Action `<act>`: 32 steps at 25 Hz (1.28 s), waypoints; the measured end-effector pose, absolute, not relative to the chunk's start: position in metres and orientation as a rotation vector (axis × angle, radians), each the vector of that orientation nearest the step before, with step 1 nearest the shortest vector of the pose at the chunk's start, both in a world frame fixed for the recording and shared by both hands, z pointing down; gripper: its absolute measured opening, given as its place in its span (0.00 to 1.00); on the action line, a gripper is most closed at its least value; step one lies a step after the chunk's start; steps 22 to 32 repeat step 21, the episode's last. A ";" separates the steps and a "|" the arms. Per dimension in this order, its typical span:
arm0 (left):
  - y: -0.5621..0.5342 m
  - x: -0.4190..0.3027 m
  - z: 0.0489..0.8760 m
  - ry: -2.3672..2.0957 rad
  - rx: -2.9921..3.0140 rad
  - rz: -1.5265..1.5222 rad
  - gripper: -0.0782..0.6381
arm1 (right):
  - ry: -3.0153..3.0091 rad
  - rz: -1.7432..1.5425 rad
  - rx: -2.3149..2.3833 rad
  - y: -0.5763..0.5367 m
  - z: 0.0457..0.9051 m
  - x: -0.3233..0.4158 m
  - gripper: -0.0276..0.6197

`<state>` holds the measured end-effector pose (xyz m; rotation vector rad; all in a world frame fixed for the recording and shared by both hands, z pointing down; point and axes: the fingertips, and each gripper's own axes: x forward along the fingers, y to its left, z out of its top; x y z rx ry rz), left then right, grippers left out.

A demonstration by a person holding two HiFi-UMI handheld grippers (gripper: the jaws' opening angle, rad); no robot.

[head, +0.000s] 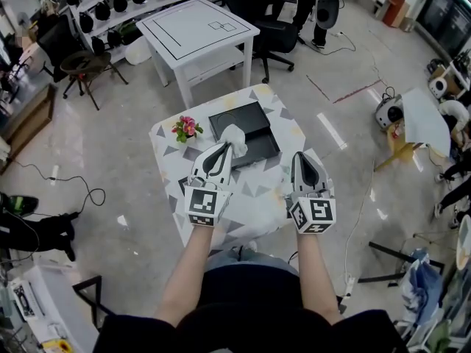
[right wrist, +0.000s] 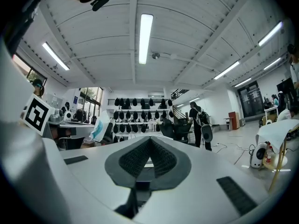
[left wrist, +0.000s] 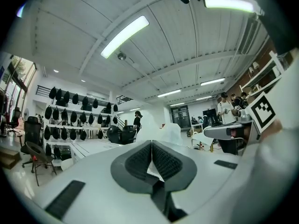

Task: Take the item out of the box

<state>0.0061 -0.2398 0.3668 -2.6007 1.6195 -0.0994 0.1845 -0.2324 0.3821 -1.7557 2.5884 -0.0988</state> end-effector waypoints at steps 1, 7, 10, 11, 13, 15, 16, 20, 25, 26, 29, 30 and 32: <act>-0.240 0.006 0.367 1.620 -2.603 -0.099 0.14 | 2.589 -0.102 -1.755 -0.232 0.383 0.184 0.04; -0.241 0.006 0.371 1.613 -2.614 -0.105 0.14 | 2.585 -0.117 -1.757 -0.233 0.385 0.182 0.04; -0.241 0.007 0.373 1.609 -2.624 -0.108 0.14 | 2.585 -0.122 -1.759 -0.233 0.385 0.182 0.04; -0.242 0.007 0.374 1.607 -2.627 -0.109 0.14 | 2.586 -0.123 -1.761 -0.233 0.386 0.182 0.04; -0.243 0.009 0.376 1.603 -2.634 -0.109 0.14 | 2.585 -0.128 -1.766 -0.234 0.387 0.183 0.04; -0.244 0.010 0.377 1.600 -2.637 -0.112 0.14 | 2.583 -0.135 -1.772 -0.235 0.389 0.184 0.04; -0.245 0.011 0.378 1.599 -2.638 -0.114 0.14 | 2.583 -0.137 -1.774 -0.235 0.390 0.185 0.04; -0.247 0.011 0.379 1.605 -2.636 -0.117 0.14 | 2.580 -0.140 -1.775 -0.237 0.391 0.186 0.04; -0.248 0.011 0.379 1.607 -2.636 -0.117 0.14 | 2.579 -0.142 -1.776 -0.237 0.391 0.186 0.04; -0.248 0.011 0.379 1.607 -2.636 -0.117 0.14 | 2.579 -0.142 -1.776 -0.237 0.391 0.186 0.04; -0.248 0.011 0.379 1.607 -2.636 -0.117 0.14 | 2.579 -0.142 -1.776 -0.237 0.391 0.186 0.04; -0.248 0.011 0.379 1.607 -2.636 -0.117 0.14 | 2.579 -0.142 -1.776 -0.237 0.391 0.186 0.04; -0.248 0.011 0.379 1.607 -2.636 -0.117 0.14 | 2.579 -0.142 -1.776 -0.237 0.391 0.186 0.04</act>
